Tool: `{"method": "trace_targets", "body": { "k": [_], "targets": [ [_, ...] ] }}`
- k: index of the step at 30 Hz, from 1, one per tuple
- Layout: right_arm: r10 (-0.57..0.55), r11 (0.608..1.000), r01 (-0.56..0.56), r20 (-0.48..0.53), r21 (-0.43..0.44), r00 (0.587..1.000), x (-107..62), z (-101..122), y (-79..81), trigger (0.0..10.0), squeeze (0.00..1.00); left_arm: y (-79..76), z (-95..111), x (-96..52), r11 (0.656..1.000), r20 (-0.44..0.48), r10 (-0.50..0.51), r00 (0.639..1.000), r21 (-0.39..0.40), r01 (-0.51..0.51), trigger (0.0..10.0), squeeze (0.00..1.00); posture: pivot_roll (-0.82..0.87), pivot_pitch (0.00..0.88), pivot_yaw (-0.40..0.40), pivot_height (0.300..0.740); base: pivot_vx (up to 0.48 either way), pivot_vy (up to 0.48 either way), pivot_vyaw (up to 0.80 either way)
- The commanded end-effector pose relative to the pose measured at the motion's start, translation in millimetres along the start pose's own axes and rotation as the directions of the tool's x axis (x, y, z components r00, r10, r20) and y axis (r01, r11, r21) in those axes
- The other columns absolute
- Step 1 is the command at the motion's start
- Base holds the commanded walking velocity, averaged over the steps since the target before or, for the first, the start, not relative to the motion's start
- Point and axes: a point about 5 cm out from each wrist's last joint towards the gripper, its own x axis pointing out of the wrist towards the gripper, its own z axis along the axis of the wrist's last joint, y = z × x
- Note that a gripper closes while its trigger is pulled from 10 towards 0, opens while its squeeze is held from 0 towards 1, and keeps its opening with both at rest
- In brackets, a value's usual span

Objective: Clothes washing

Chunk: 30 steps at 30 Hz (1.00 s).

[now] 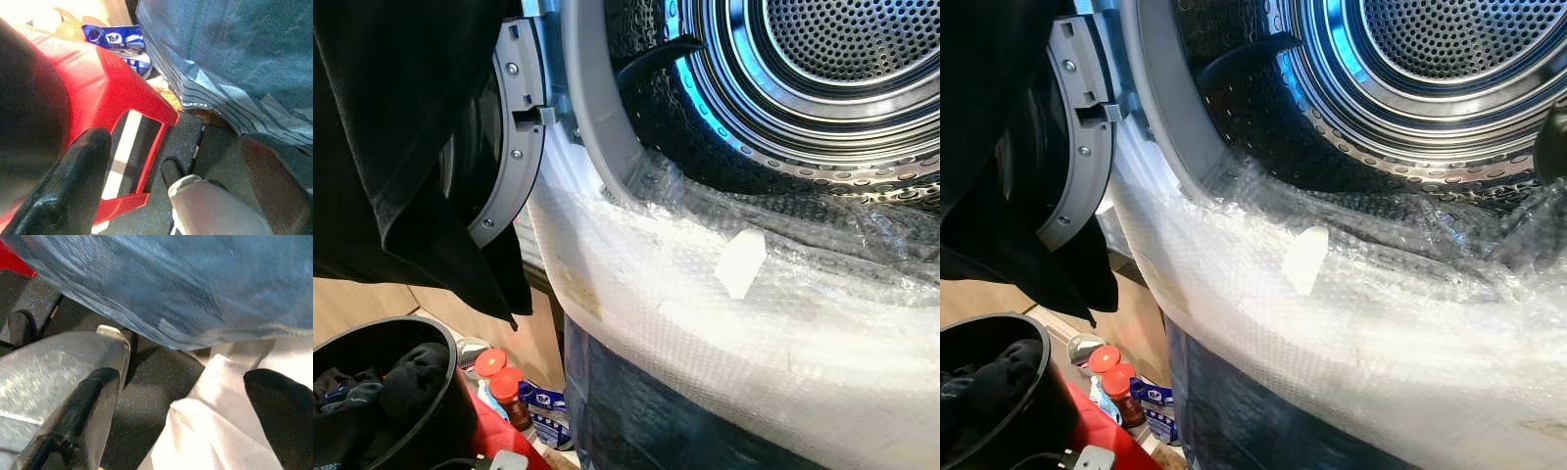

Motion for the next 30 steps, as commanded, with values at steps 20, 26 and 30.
{"method": "trace_targets", "body": {
  "k": [20,26,30],
  "targets": [
    [-0.029,0.999,0.027,0.133,0.016,0.991,0.0,32,-2.5,10.0,0.0,-7.8,1,-3.8,0.999,0.062,-0.021,0.998,-0.041,0.023,10.0,0.0,-0.02,0.027,0.013,0.74,0.0,0.0,0.0],
    [0.165,0.974,-0.162,0.001,-0.161,0.986,0.4,20,10.3,10.0,0.0,-8.8,0,-4.6,0.999,0.061,-0.025,0.998,-0.043,0.027,10.0,0.0,-0.02,0.027,0.01,0.74,0.0,0.0,0.0],
    [0.335,0.931,-0.311,0.116,-0.19,0.935,-3.1,41,18.4,10.0,0.0,-6.9,2,-5.4,0.998,0.082,-0.012,0.997,-0.056,0.016,10.0,0.0,-0.02,0.027,0.005,0.74,0.0,0.0,0.0]
  ]
}}
